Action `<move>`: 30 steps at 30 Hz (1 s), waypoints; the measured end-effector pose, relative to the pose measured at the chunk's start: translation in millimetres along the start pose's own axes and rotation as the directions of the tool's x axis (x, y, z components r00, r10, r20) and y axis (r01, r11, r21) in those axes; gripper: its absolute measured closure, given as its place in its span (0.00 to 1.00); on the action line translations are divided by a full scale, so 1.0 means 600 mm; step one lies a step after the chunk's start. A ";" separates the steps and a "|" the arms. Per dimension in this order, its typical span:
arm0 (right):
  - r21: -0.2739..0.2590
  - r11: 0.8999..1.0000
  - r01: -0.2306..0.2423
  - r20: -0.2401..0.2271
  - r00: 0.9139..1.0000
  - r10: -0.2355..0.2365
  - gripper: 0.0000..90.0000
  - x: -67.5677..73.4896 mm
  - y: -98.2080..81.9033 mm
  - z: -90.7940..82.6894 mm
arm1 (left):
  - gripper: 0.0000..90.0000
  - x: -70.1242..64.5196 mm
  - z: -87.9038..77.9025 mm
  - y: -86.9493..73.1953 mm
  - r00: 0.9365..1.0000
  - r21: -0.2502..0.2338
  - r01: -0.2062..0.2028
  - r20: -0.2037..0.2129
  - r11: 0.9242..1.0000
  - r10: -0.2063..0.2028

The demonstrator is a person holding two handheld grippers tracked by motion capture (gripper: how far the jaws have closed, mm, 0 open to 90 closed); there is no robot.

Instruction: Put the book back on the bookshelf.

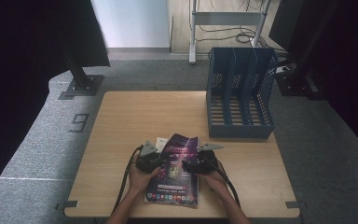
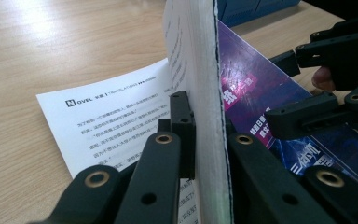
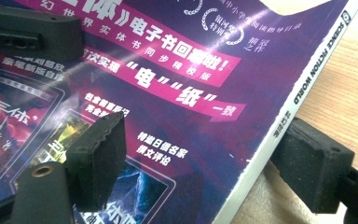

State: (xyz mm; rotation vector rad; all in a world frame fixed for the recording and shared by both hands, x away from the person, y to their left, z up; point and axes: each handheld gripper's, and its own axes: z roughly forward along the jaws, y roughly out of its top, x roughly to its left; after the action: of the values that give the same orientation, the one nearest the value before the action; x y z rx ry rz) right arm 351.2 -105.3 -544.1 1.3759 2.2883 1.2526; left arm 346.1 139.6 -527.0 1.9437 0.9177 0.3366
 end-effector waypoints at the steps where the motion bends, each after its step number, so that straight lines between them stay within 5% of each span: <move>1: 0.001 1.000 0.001 0.002 1.000 -0.001 0.22 -0.001 0.000 0.002 | 0.96 0.000 0.002 -0.001 1.000 0.003 0.002 -0.001 1.000 -0.002; 16: -0.005 1.000 -0.029 -0.002 1.000 0.029 0.26 -0.021 0.014 0.023 | 0.96 0.003 0.007 -0.004 1.000 0.011 0.008 0.003 1.000 -0.008; 30: -0.009 1.000 -0.012 -0.011 1.000 0.012 0.36 -0.022 0.014 0.000 | 0.96 -0.002 0.014 -0.006 1.000 0.022 0.007 0.014 1.000 -0.007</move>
State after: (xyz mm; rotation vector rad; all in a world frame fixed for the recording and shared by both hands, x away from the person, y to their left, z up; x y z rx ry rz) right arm 364.0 -114.3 -540.8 1.3850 2.2819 1.2755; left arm 348.6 134.4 -534.6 1.9601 0.9226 0.3093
